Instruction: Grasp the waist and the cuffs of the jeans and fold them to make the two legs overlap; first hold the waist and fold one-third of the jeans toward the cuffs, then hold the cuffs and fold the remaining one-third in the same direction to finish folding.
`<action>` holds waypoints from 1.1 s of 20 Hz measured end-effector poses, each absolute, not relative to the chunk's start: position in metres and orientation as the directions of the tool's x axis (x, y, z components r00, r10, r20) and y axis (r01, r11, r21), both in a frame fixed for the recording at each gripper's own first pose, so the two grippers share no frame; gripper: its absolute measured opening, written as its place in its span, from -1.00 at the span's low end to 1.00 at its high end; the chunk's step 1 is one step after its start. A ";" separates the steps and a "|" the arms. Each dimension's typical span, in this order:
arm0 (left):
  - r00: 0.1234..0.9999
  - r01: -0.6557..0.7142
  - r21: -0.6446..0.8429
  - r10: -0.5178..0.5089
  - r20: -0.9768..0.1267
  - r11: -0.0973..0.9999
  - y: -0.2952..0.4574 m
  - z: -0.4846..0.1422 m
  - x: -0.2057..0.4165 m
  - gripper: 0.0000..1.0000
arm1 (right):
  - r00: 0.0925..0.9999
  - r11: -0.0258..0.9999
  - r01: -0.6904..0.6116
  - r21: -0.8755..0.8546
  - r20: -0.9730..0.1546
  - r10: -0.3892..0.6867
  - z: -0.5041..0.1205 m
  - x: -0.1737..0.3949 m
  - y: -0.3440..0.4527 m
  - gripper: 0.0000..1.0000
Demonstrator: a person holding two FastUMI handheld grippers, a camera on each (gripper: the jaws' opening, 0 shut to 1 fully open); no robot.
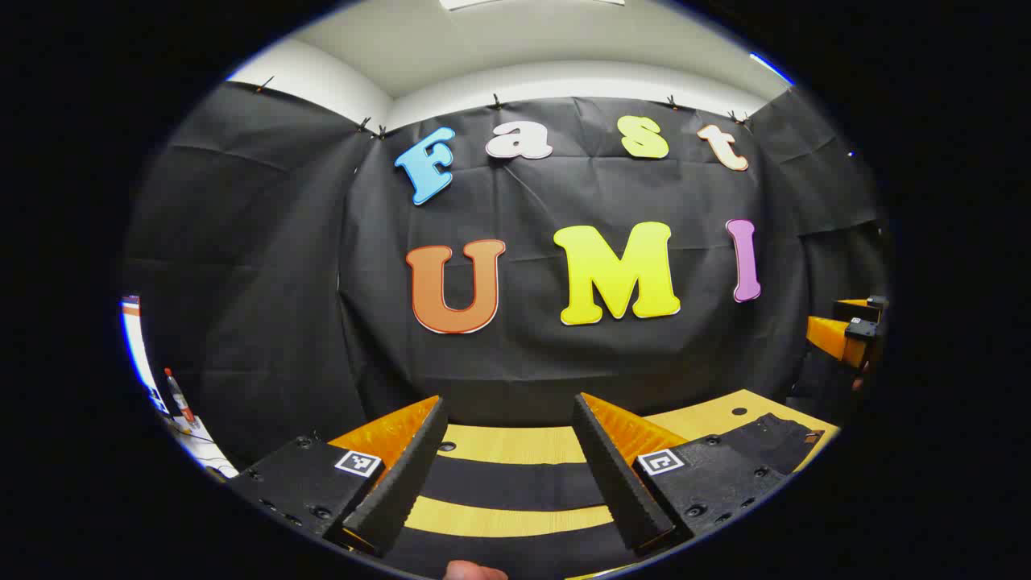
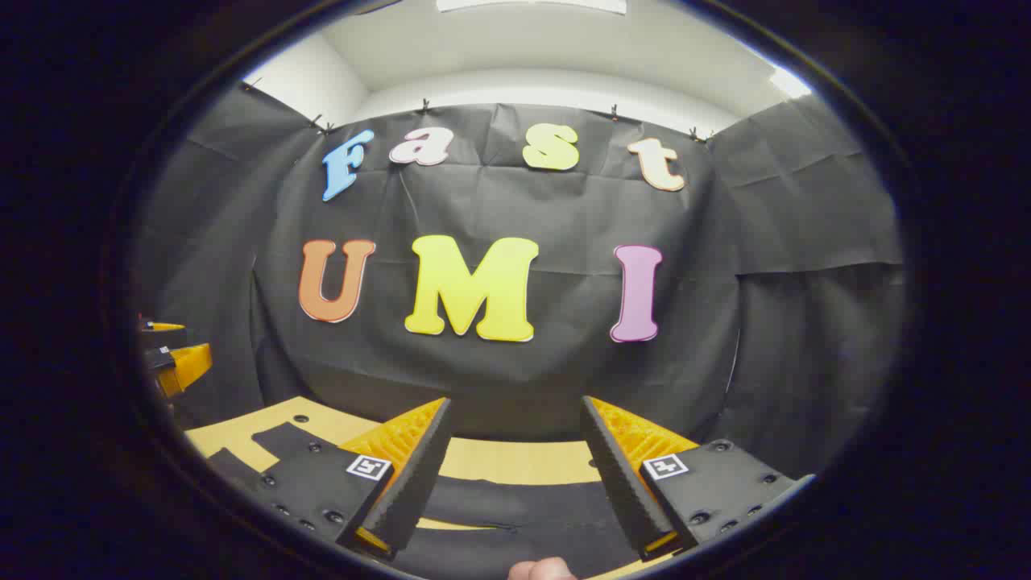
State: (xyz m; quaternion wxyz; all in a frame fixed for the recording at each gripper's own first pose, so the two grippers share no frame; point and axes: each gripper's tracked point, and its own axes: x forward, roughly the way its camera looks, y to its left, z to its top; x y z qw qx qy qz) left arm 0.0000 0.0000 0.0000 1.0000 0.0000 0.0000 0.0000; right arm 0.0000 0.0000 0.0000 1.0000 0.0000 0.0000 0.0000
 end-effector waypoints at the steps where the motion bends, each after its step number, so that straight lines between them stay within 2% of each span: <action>1: 1.000 0.001 -0.004 -0.001 -0.009 1.000 0.001 -0.002 0.002 0.99 | 1.000 1.000 0.002 -0.007 -0.004 -0.002 -0.003 0.002 0.000 0.93; 3: 0.999 -0.002 -0.006 0.002 -0.051 1.000 0.004 -0.011 0.002 0.99 | 1.000 1.000 0.003 -0.009 -0.025 -0.003 -0.007 0.004 0.001 0.93; 22: 0.996 -0.018 -0.011 0.017 -0.088 1.000 0.020 -0.020 0.013 0.99 | 0.998 1.000 0.021 -0.016 -0.063 -0.022 -0.009 0.018 -0.019 0.92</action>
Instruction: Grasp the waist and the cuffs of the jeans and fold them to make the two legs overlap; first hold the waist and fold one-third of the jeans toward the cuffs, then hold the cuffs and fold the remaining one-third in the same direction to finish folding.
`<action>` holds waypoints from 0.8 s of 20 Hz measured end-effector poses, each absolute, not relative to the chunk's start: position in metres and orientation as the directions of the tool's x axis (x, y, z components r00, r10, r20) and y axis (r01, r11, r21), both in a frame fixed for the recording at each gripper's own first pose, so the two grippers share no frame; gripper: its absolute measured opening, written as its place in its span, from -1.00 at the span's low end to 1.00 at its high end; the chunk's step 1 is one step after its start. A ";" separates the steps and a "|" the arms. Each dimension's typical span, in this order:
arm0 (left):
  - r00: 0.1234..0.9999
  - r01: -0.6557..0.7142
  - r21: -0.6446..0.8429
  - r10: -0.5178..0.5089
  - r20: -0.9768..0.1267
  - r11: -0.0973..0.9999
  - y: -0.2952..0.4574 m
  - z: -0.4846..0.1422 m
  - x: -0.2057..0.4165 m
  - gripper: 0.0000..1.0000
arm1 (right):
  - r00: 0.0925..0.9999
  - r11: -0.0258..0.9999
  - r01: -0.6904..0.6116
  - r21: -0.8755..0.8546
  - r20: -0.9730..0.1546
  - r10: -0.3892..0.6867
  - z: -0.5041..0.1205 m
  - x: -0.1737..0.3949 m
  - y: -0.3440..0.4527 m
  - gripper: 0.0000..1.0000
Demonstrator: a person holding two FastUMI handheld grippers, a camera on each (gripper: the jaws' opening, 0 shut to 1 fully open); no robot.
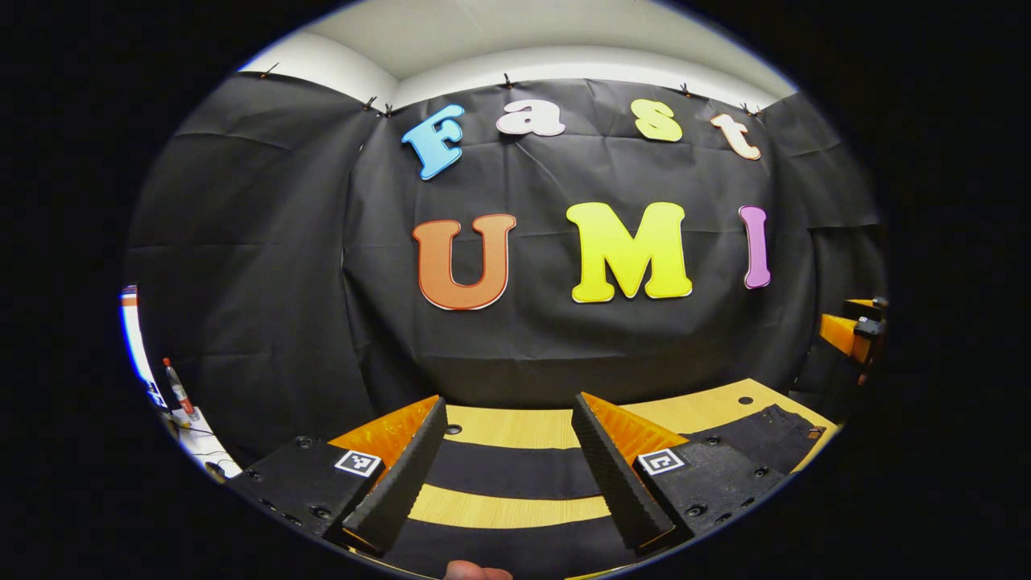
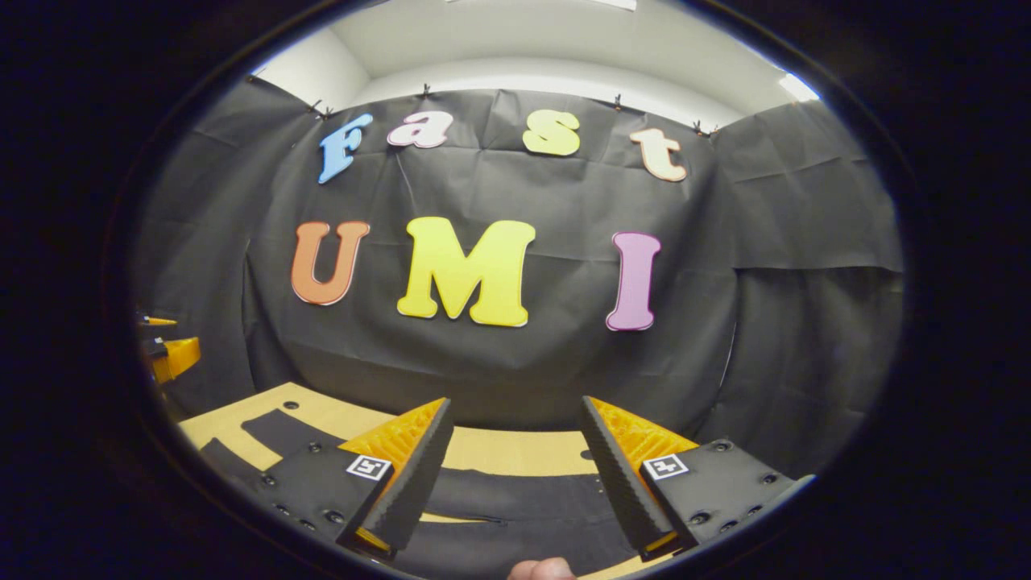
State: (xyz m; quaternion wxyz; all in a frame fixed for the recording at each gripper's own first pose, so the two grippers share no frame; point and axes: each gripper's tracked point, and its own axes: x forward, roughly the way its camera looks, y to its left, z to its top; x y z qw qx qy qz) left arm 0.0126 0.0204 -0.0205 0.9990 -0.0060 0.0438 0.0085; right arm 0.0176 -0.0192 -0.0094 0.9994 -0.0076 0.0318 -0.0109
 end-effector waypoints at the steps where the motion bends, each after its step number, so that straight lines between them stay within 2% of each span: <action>1: 0.995 -0.024 -0.019 0.022 -0.099 1.000 0.022 -0.026 0.010 0.99 | 0.997 1.000 0.023 -0.010 -0.070 -0.024 -0.013 0.020 -0.023 0.92; 6: 0.978 -0.105 -0.082 0.088 -0.189 0.991 0.045 -0.055 0.005 0.99 | 0.988 0.997 0.076 0.027 -0.139 -0.072 -0.037 0.028 -0.061 0.92; 10: 0.926 -0.235 -0.184 0.162 -0.342 0.955 0.088 -0.109 -0.013 0.99 | 0.957 0.985 0.150 0.090 -0.263 -0.122 -0.075 0.030 -0.126 0.96; 14: 0.796 -0.464 -0.355 0.207 -0.568 0.812 0.141 -0.192 -0.060 0.96 | 0.862 0.935 0.275 0.225 -0.489 -0.136 -0.155 0.016 -0.196 0.93; 16: 0.709 -0.577 -0.431 0.164 -0.686 0.693 0.152 -0.234 -0.093 0.98 | 0.799 0.885 0.347 0.310 -0.592 -0.106 -0.200 0.006 -0.224 1.00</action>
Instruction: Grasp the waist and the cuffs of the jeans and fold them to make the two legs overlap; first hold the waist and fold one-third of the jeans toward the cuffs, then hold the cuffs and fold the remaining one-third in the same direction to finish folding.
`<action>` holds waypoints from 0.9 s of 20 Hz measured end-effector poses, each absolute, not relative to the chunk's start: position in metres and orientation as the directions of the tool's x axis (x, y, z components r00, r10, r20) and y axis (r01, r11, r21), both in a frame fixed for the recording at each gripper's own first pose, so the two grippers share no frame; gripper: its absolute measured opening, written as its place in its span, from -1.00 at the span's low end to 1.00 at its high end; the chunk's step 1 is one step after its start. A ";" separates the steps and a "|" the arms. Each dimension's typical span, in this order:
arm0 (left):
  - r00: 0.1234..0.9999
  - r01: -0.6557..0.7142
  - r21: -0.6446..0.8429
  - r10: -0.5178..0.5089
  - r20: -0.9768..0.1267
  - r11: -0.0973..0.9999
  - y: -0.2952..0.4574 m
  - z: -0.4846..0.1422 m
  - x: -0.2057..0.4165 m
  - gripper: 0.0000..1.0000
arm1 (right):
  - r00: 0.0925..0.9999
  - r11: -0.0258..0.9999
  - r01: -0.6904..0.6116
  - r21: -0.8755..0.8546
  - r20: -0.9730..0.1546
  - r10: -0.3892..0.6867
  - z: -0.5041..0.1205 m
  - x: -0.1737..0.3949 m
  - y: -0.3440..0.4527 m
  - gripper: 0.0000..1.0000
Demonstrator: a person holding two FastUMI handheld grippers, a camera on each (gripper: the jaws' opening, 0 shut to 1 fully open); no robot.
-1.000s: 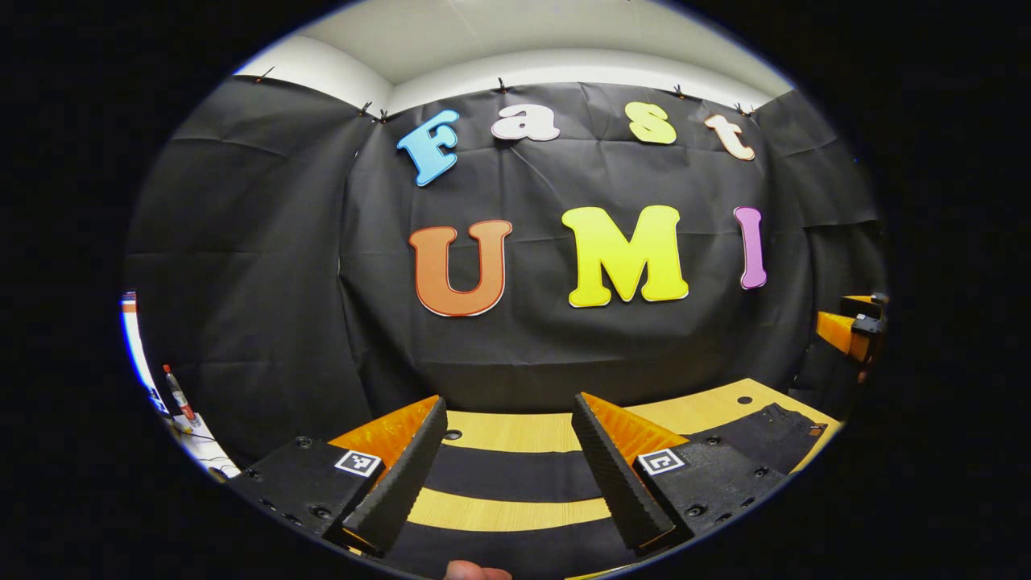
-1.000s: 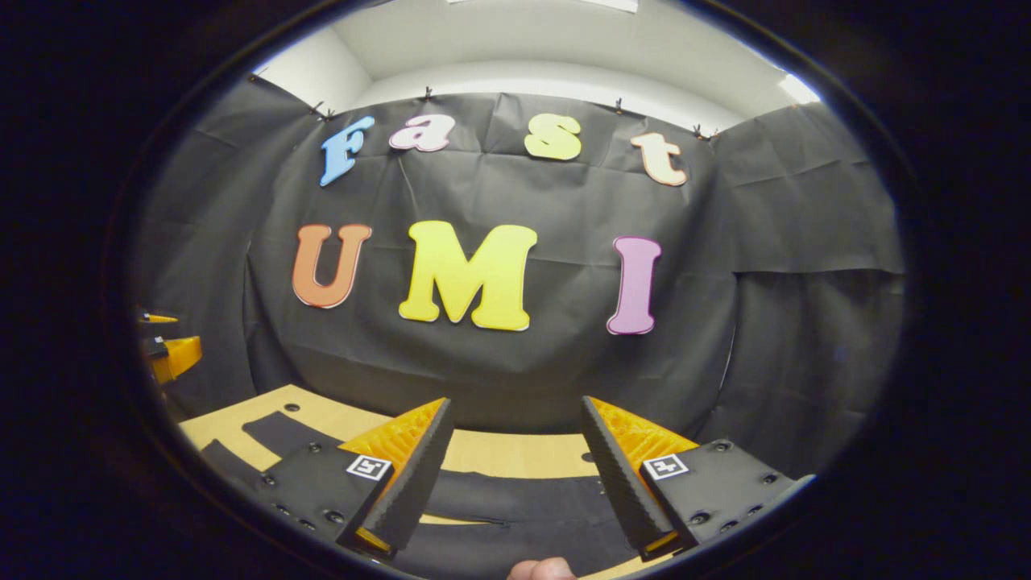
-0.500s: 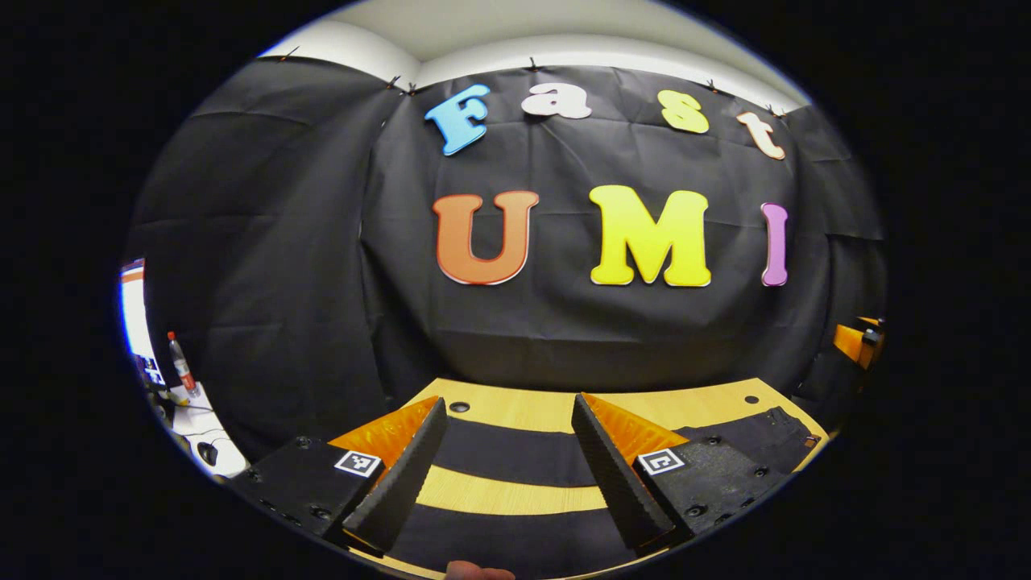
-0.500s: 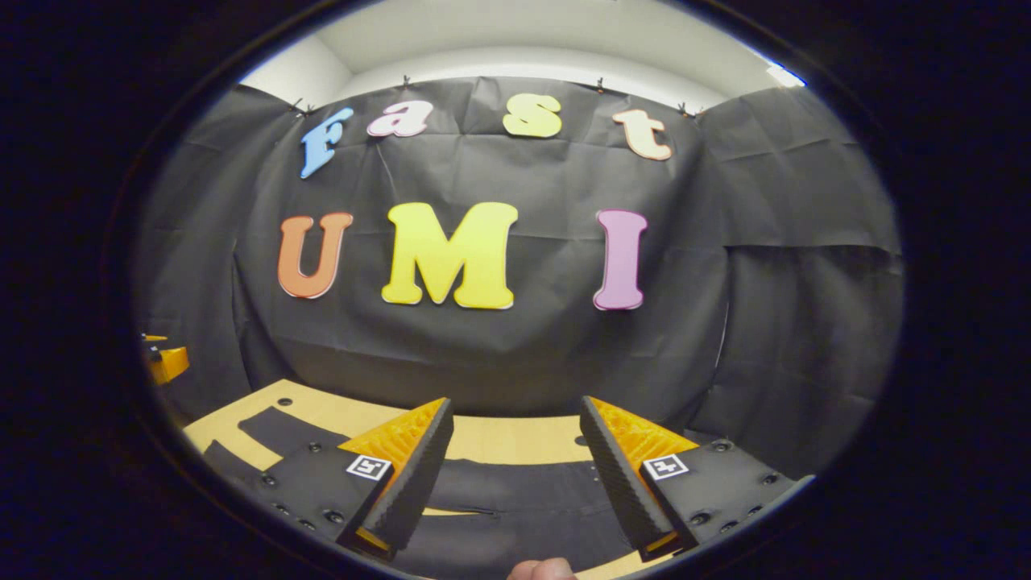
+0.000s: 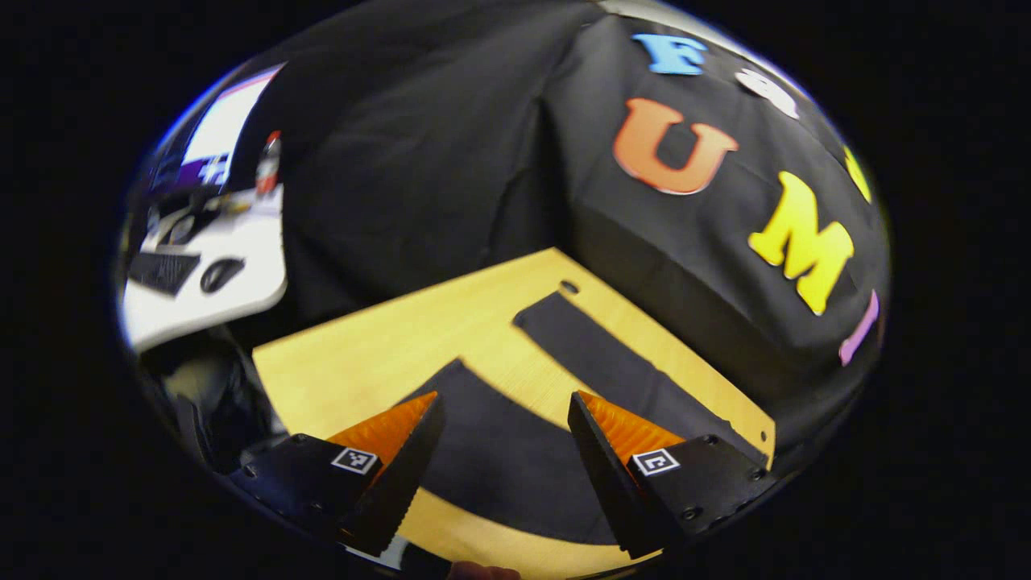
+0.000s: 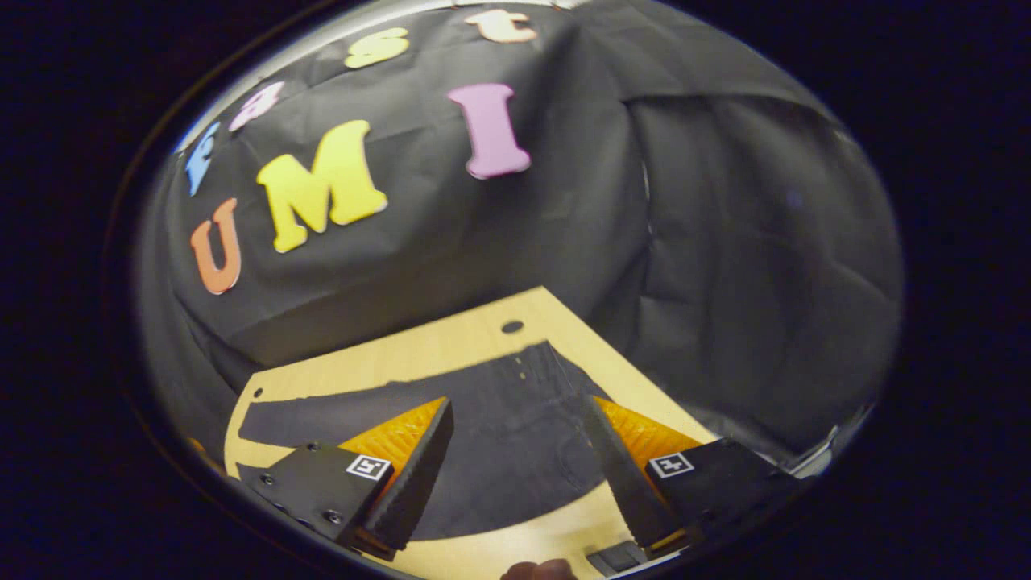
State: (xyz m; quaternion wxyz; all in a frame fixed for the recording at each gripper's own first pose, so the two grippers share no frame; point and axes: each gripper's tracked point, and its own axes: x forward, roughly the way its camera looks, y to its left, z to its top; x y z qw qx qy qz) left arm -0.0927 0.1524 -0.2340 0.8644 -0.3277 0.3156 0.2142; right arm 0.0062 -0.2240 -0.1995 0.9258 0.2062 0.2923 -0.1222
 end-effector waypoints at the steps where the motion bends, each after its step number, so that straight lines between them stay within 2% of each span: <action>1: 0.664 -0.635 -0.462 0.131 -0.736 0.620 0.156 -0.251 -0.110 0.97 | 0.764 0.852 0.387 0.353 -0.640 -0.082 -0.222 -0.005 -0.234 0.89; 2: 0.624 -0.690 -0.494 0.089 -0.776 0.529 0.155 -0.267 -0.125 0.97 | 0.732 0.809 0.428 0.403 -0.679 -0.049 -0.239 -0.008 -0.240 0.96; 5: 0.570 -0.795 -0.546 0.020 -0.821 0.266 0.147 -0.289 -0.148 0.98 | 0.663 0.635 0.568 0.523 -0.749 0.025 -0.286 -0.002 -0.236 0.96; 7: 0.573 -0.805 -0.563 -0.001 -0.819 0.186 0.145 -0.293 -0.147 0.98 | 0.644 0.525 0.630 0.572 -0.763 0.058 -0.307 -0.001 -0.233 0.96; 9: 0.565 -0.815 -0.560 -0.014 -0.825 0.150 0.144 -0.304 -0.140 0.97 | 0.621 0.469 0.665 0.581 -0.779 0.084 -0.323 0.000 -0.231 0.96; 12: 0.541 -0.835 -0.539 -0.019 -0.841 0.112 0.142 -0.313 -0.133 0.97 | 0.597 0.468 0.684 0.559 -0.798 0.079 -0.331 0.003 -0.240 0.96; 15: 0.521 -0.844 -0.518 -0.023 -0.853 0.140 0.144 -0.315 -0.123 1.00 | 0.569 0.436 0.717 0.544 -0.818 0.083 -0.347 0.010 -0.249 0.96; 16: 0.521 -0.844 -0.518 -0.020 -0.853 0.141 0.145 -0.315 -0.119 0.93 | 0.564 0.418 0.731 0.540 -0.822 0.077 -0.351 0.012 -0.255 0.84; 17: 0.521 -0.845 -0.518 -0.015 -0.854 0.134 0.146 -0.315 -0.116 1.00 | 0.562 0.399 0.742 0.538 -0.824 0.065 -0.352 0.015 -0.260 0.84; 18: 0.524 -0.844 -0.521 -0.013 -0.852 0.127 0.147 -0.315 -0.111 0.93 | 0.564 0.390 0.749 0.536 -0.824 0.051 -0.355 0.019 -0.269 0.84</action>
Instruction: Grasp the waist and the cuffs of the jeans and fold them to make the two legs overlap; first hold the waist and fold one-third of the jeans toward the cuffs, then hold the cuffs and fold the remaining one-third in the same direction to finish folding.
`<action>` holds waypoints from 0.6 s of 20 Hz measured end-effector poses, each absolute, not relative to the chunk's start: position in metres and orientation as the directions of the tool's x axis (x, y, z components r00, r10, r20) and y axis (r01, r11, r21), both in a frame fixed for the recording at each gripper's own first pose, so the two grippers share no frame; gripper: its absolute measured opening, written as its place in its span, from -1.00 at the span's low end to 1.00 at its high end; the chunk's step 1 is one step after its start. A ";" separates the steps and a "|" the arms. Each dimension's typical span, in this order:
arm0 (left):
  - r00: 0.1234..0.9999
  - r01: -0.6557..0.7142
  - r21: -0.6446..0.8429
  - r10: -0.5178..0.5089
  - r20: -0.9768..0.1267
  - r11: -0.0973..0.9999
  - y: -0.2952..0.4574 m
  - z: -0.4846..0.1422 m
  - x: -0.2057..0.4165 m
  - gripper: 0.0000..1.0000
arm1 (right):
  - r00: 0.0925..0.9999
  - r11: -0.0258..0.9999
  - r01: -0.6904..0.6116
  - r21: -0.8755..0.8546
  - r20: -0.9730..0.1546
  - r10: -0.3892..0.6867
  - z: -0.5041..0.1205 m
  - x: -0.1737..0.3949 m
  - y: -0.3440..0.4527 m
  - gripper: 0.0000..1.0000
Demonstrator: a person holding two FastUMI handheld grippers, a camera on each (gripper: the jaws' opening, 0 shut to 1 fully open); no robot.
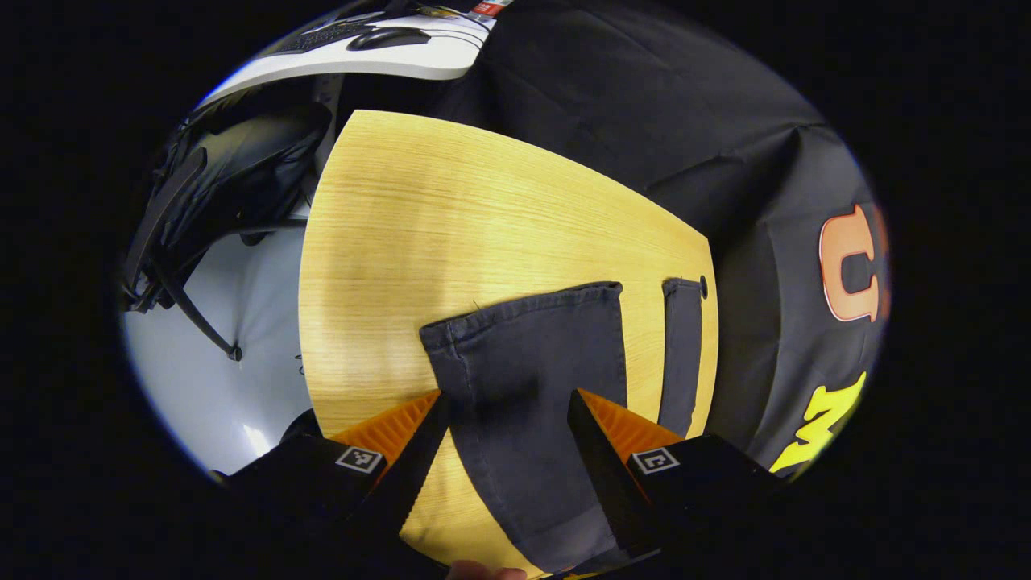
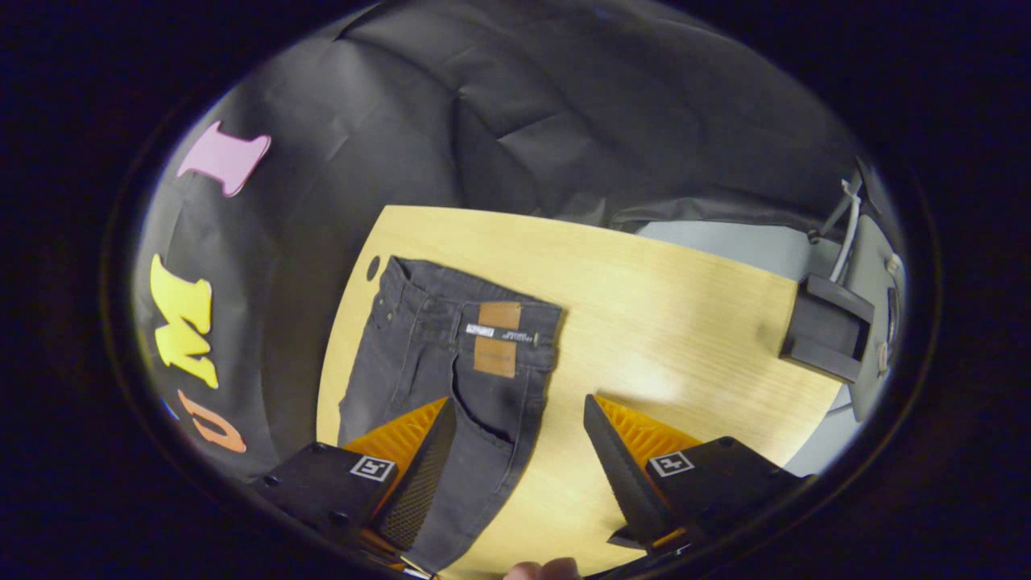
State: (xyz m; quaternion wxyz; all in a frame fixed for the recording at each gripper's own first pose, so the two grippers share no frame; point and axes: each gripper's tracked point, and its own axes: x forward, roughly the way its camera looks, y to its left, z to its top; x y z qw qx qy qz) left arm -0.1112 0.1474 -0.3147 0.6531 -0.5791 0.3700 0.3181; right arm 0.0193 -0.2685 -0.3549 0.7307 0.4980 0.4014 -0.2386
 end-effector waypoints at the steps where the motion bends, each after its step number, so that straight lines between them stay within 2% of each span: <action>1: 0.528 -0.841 -0.525 -0.014 -0.849 0.127 0.146 -0.317 -0.107 0.93 | 0.558 0.387 0.757 0.527 -0.829 0.037 -0.359 0.022 -0.275 0.84; 5: 0.538 -0.830 -0.535 -0.028 -0.843 0.156 0.143 -0.317 -0.093 0.93 | 0.578 0.372 0.750 0.547 -0.816 0.034 -0.365 0.048 -0.287 0.92; 9: 0.561 -0.812 -0.560 -0.044 -0.827 0.165 0.140 -0.316 -0.073 0.93 | 0.584 0.429 0.717 0.549 -0.809 0.058 -0.366 0.071 -0.286 0.84; 11: 0.573 -0.801 -0.574 -0.059 -0.817 0.169 0.138 -0.316 -0.063 0.93 | 0.581 0.443 0.714 0.542 -0.812 0.059 -0.365 0.074 -0.286 0.94; 12: 0.576 -0.798 -0.578 -0.063 -0.815 0.172 0.138 -0.316 -0.058 0.92 | 0.573 0.452 0.715 0.533 -0.818 0.058 -0.365 0.075 -0.287 0.84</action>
